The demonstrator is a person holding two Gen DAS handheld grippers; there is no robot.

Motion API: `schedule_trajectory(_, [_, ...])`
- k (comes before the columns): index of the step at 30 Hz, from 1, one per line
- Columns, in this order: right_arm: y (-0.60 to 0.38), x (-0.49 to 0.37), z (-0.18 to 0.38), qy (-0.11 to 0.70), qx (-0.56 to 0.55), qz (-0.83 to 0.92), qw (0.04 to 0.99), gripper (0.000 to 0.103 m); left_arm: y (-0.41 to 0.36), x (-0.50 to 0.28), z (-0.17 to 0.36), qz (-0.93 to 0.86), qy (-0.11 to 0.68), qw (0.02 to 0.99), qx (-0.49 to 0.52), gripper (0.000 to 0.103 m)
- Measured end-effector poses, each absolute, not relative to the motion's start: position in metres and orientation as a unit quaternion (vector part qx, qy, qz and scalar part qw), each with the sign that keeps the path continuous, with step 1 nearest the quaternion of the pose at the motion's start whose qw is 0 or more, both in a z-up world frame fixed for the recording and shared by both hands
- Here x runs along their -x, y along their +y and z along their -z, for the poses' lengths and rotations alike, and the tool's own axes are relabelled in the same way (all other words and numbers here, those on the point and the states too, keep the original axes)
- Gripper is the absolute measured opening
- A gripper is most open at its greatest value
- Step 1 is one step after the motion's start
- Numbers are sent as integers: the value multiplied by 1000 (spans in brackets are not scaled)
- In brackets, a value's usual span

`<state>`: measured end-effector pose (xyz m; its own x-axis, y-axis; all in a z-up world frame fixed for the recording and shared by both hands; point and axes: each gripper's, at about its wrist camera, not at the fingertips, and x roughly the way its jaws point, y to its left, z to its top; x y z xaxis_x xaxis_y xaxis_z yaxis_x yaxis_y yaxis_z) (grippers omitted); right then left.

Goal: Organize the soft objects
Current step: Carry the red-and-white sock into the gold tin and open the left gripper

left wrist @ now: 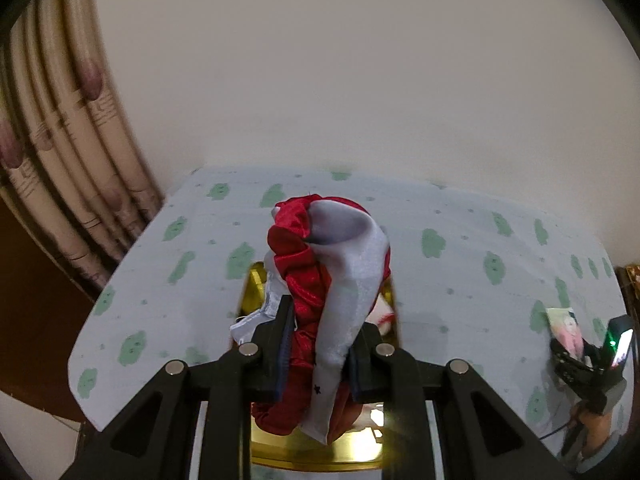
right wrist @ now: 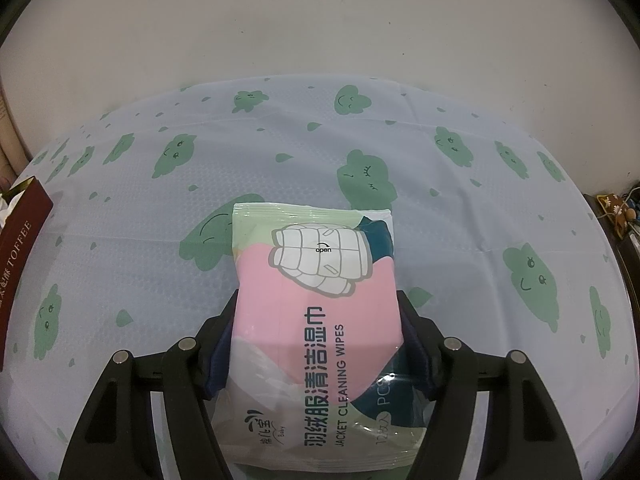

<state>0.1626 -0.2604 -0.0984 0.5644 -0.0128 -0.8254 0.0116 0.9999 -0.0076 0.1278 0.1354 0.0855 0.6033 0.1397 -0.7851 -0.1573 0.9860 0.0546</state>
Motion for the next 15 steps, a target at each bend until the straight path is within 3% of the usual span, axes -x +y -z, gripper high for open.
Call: schedule_trajectory(15, [-261, -163, 98, 467, 1, 7, 884, 67, 168, -112, -10, -95, 500, 860, 41, 23])
